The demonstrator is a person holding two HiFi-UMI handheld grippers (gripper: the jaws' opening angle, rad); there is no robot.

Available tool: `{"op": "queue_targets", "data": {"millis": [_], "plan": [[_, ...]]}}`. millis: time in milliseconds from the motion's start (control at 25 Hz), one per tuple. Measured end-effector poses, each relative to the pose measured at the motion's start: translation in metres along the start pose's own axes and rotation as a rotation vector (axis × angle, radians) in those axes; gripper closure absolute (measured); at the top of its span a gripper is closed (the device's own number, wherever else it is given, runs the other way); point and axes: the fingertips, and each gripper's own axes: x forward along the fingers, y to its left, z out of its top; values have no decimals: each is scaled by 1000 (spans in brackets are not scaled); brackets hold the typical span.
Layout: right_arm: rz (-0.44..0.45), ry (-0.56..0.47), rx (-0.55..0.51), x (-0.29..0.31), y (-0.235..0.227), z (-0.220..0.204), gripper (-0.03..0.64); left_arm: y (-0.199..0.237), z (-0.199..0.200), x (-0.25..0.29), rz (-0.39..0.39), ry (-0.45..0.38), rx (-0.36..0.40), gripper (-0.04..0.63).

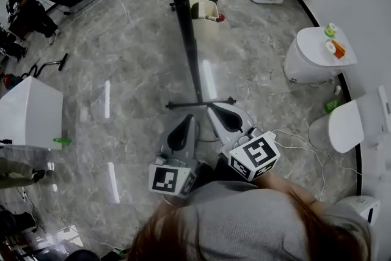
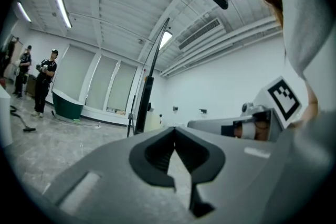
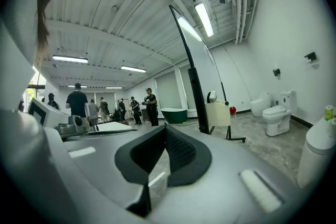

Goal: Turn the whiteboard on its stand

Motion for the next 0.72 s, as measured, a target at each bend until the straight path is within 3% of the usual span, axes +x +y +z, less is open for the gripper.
{"op": "queue_targets", "data": {"millis": [720], "plan": [[26,-20,-21,-1,8,10,614,-1,8,4,9,-15,4,594]]}}
